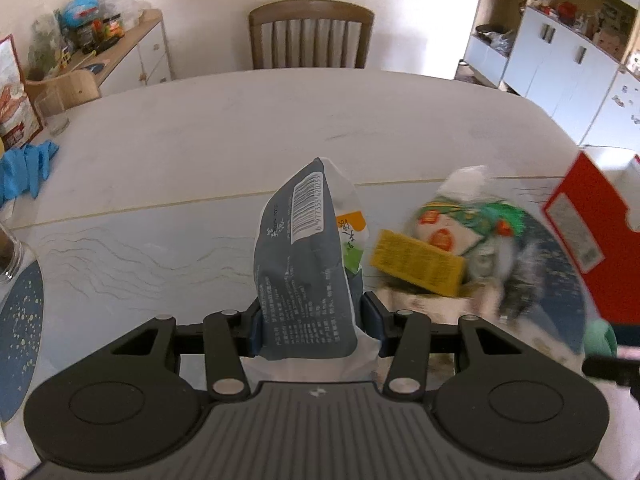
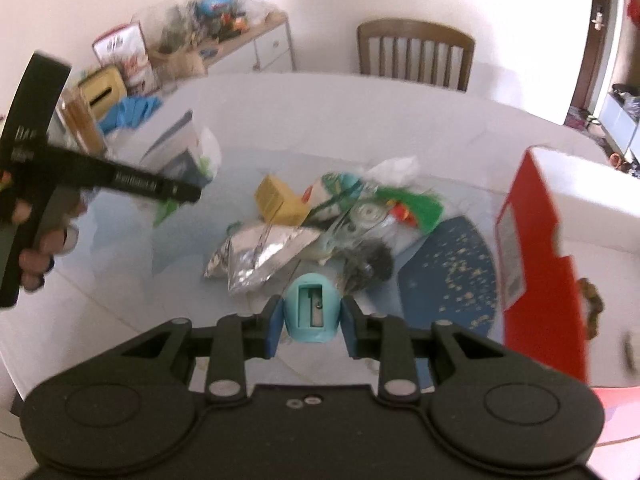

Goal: Organize objects
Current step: 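Carry the bag and sharpener into the shoebox and open both tools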

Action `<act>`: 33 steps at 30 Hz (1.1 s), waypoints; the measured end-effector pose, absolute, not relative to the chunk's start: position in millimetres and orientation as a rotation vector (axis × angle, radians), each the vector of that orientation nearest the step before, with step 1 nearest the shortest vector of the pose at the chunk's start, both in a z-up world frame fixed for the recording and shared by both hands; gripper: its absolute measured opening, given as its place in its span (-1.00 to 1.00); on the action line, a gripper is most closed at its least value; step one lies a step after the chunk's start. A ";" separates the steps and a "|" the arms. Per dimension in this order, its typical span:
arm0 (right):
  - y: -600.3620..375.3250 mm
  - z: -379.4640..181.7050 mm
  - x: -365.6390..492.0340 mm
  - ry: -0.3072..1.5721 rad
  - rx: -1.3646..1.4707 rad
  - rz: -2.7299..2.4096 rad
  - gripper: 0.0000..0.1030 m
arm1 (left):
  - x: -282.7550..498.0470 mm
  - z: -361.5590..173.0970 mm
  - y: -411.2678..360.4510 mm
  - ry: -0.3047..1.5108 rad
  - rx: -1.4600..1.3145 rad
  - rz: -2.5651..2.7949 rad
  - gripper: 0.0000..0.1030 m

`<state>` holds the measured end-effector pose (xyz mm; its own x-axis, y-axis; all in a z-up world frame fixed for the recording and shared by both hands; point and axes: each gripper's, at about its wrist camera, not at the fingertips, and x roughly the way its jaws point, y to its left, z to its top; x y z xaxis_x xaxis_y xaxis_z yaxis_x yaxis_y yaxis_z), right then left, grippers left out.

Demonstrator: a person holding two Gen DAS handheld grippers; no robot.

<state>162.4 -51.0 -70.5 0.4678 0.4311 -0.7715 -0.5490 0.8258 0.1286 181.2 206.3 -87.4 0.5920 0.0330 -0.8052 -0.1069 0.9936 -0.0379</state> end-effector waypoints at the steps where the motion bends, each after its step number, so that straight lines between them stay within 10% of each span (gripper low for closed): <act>1: -55.2 -66.1 161.8 0.894 -0.140 0.597 -0.44 | 179.1 -83.3 200.9 0.932 -0.077 0.076 -0.07; 33: -218.9 -6.6 170.9 0.743 -0.028 0.456 -0.44 | 182.3 -5.8 -27.1 0.863 0.068 -0.206 -0.06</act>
<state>170.9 -218.9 -6.6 0.6438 0.3903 -0.6582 -0.4098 0.9023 0.1342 182.3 -27.1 -5.8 0.6320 -0.1522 -0.7598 0.2069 0.9781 -0.0237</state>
